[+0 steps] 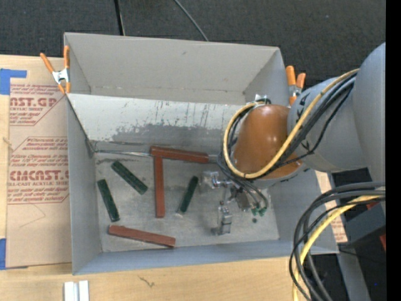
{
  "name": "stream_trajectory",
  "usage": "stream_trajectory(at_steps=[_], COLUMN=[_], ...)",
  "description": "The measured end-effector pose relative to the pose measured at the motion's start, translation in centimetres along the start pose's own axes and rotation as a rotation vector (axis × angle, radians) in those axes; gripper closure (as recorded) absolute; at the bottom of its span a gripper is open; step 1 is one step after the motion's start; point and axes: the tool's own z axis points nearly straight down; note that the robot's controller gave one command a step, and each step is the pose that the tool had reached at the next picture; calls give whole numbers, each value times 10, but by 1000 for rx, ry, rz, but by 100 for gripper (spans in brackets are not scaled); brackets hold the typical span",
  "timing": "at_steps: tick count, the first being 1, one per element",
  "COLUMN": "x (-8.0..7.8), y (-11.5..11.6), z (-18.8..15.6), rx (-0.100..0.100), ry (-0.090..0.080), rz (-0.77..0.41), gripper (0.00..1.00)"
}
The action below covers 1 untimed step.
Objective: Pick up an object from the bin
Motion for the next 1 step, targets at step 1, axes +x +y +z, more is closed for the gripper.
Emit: stream_trajectory(at_steps=[1], x=[-32], y=[31], z=[3], rx=[2], ry=[-1], rz=[-66], gripper=[0])
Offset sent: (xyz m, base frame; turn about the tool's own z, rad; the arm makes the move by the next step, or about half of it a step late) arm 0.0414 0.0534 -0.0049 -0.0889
